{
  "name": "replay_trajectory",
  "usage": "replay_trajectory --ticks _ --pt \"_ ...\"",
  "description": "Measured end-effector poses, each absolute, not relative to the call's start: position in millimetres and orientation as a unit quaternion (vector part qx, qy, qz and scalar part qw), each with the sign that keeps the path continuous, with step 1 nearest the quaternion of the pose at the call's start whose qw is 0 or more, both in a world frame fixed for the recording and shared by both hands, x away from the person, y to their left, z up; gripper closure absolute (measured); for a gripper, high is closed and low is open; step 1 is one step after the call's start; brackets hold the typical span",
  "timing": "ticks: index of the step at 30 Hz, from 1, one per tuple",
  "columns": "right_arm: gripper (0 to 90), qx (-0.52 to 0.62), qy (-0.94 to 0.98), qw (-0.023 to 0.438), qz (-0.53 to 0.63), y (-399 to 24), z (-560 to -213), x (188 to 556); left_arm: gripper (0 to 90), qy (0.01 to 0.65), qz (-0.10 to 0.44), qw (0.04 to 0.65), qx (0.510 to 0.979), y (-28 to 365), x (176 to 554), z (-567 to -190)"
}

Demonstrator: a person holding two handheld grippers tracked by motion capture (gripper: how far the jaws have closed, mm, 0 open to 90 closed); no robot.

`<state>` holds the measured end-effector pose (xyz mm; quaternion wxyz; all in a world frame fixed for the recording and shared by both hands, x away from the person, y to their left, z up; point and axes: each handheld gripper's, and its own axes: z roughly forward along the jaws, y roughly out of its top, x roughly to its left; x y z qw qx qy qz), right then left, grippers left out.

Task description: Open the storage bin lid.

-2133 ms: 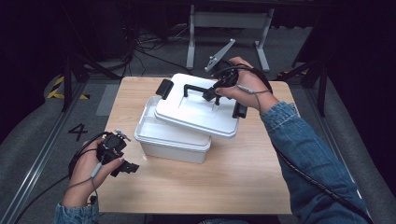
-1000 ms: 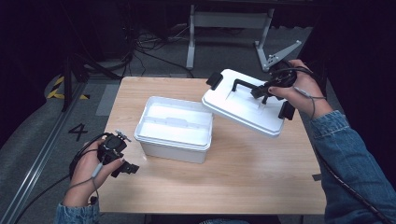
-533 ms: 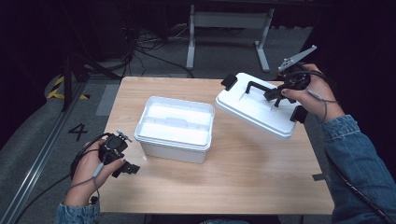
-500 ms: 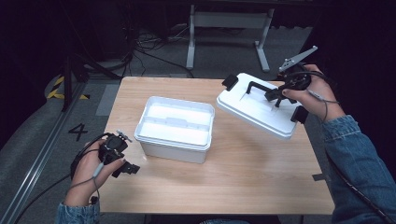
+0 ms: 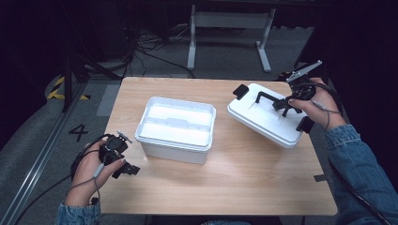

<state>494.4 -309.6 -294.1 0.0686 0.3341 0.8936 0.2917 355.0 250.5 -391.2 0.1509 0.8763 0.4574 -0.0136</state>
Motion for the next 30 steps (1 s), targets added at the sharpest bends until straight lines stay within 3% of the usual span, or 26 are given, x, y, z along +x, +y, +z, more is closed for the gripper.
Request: replay_trajectory --ticks 30 --pt "84.2 0.360 0.890 0.048 0.275 -322 -390 507 18.8 0.460 -0.020 0.148 0.876 250 355 -394"
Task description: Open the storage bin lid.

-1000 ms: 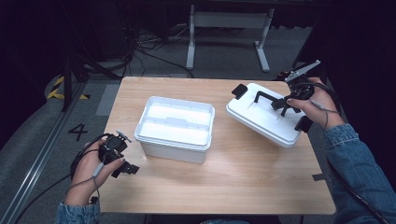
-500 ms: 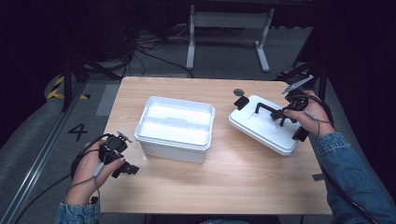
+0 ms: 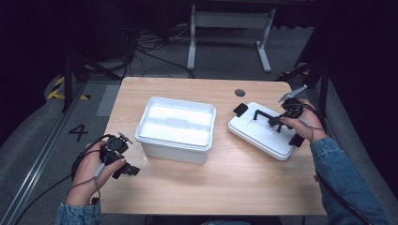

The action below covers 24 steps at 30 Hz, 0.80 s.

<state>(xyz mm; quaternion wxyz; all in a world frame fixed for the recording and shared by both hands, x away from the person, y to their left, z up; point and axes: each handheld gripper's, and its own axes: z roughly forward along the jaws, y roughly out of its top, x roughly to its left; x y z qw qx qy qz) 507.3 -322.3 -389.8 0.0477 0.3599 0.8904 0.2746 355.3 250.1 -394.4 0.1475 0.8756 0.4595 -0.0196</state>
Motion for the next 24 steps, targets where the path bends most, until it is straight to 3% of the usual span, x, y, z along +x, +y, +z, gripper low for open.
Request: replay_trajectory --ticks 24 --pt "83.8 0.377 0.880 0.013 0.288 -325 -423 512 18.8 0.455 -0.022 0.142 0.879 250 357 -397"
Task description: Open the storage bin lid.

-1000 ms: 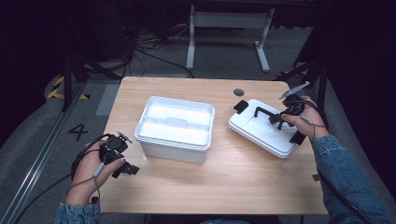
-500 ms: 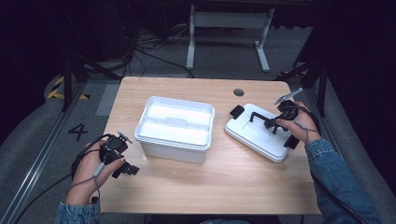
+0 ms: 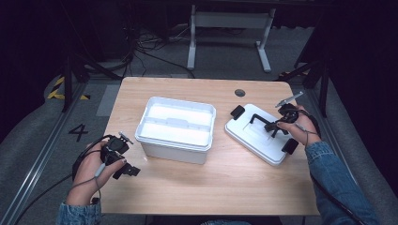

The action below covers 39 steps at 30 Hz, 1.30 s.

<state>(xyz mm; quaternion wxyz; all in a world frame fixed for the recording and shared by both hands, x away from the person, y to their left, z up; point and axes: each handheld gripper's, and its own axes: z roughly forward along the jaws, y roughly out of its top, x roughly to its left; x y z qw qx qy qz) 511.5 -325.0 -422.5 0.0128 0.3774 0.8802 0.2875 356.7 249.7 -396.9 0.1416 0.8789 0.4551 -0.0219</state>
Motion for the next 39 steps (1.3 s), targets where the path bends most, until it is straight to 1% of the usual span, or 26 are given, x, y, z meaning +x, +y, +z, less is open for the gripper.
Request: replay_trajectory --ticks 11,13,16,20,21,25,34,39 --pt "83.1 0.387 0.875 0.003 0.289 -328 -427 514 18.8 0.455 -0.024 0.141 0.879 250 357 -398" --pt "80.0 0.390 0.873 0.001 0.292 -329 -427 515 18.8 0.455 -0.024 0.141 0.879 250 357 -398" --pt "75.8 0.387 0.875 0.016 0.291 -330 -427 516 18.8 0.455 -0.025 0.142 0.878 250 356 -398" --pt "61.4 0.386 0.872 0.044 0.296 -332 -425 517 18.7 0.454 -0.024 0.142 0.879 250 357 -398" --pt "59.2 0.382 0.874 0.057 0.296 -333 -424 517 18.8 0.455 -0.025 0.143 0.879 250 356 -398" --pt "52.5 0.387 0.868 0.067 0.304 -336 -420 516 18.7 0.454 -0.026 0.141 0.879 250 356 -398" --pt "48.6 0.365 0.868 0.093 0.322 -333 -398 495 18.7 0.454 -0.021 0.142 0.880 249 355 -397" --pt "47.2 0.347 0.871 0.092 0.335 -328 -386 478 18.2 0.461 -0.018 0.143 0.876 252 352 -398"
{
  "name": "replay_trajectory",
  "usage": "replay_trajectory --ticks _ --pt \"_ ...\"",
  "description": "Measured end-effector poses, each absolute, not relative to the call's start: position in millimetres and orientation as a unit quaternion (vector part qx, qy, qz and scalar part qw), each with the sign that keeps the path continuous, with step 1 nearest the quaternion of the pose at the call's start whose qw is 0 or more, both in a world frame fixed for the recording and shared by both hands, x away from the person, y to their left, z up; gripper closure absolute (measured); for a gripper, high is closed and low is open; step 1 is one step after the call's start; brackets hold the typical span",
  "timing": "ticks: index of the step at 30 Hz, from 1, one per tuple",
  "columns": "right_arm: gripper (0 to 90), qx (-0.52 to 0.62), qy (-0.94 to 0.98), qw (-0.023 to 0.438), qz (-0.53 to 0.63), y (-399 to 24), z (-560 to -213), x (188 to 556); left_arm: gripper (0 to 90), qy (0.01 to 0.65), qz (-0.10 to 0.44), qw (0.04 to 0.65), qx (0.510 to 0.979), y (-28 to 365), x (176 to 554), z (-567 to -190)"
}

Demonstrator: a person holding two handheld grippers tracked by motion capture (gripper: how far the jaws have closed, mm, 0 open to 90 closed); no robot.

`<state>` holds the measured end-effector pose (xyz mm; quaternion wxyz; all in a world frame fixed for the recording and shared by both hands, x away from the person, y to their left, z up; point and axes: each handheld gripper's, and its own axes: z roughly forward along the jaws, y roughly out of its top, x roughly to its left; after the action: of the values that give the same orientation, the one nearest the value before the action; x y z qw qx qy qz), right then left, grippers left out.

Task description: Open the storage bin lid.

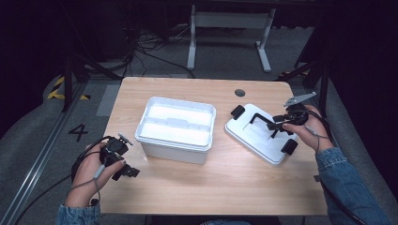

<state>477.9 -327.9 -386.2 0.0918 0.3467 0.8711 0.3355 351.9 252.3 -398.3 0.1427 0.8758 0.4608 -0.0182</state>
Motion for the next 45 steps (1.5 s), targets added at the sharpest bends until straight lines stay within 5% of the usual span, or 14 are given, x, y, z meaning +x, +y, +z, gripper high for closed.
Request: replay_trajectory --ticks 18,45 --pt "47.5 0.301 0.880 0.078 0.359 -318 -370 415 18.3 0.467 -0.015 0.146 0.872 257 344 -397" --pt "47.4 0.293 0.897 0.040 0.327 -287 -407 355 18.2 0.454 -0.019 0.137 0.880 247 351 -397"
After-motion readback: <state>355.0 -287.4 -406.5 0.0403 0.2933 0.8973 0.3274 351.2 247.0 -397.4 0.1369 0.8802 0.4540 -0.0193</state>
